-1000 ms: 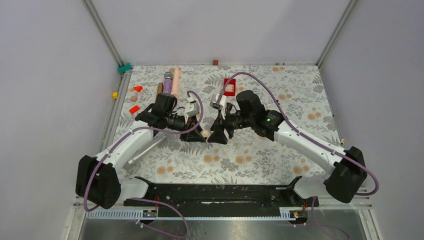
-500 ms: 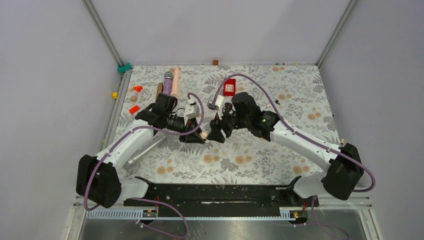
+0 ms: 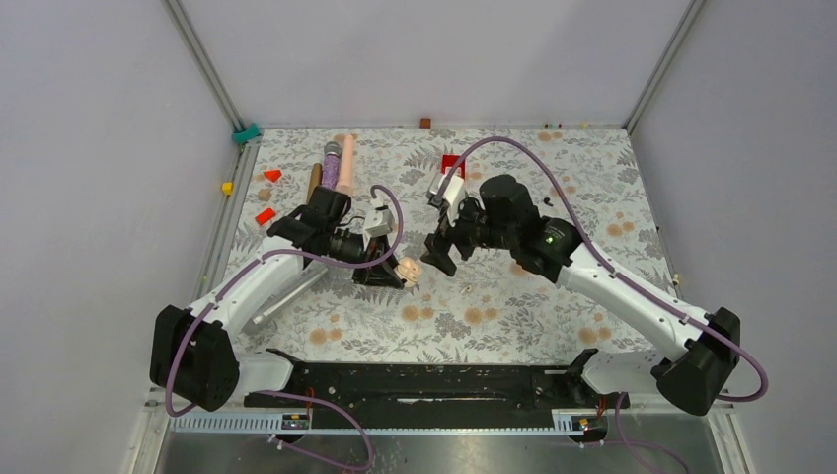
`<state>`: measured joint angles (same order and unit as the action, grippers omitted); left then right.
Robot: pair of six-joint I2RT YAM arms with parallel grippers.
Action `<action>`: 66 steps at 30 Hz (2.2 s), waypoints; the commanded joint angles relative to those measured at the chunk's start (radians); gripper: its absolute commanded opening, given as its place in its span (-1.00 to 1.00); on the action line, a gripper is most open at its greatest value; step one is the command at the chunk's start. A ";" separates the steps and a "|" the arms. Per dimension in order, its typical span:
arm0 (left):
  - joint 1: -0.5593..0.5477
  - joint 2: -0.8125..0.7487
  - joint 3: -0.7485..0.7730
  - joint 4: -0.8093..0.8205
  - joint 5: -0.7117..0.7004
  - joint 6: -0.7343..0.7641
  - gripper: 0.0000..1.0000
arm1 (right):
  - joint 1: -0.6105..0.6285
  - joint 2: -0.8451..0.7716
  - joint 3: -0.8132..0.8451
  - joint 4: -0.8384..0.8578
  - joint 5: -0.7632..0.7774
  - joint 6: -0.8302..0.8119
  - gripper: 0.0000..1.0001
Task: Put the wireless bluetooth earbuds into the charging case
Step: Open the charging case, then pick up the earbud from the center of the board.
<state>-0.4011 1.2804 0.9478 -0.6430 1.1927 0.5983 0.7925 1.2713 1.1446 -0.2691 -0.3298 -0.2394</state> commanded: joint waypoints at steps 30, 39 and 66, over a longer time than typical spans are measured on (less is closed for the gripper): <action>-0.002 -0.038 0.032 0.006 0.031 0.035 -1.00 | -0.306 0.394 -0.109 -0.202 -0.214 0.119 0.38; -0.002 -0.035 0.036 0.007 0.020 0.035 -1.00 | -0.314 0.516 -0.051 -0.242 -0.255 0.168 0.36; -0.002 -0.021 0.055 -0.027 0.016 0.058 -1.00 | -0.314 0.640 0.049 -0.356 -0.132 0.185 0.10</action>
<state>-0.4011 1.2720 0.9604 -0.6834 1.1915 0.6319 0.4820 1.8812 1.1652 -0.5827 -0.5091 -0.0494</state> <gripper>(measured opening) 0.283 0.563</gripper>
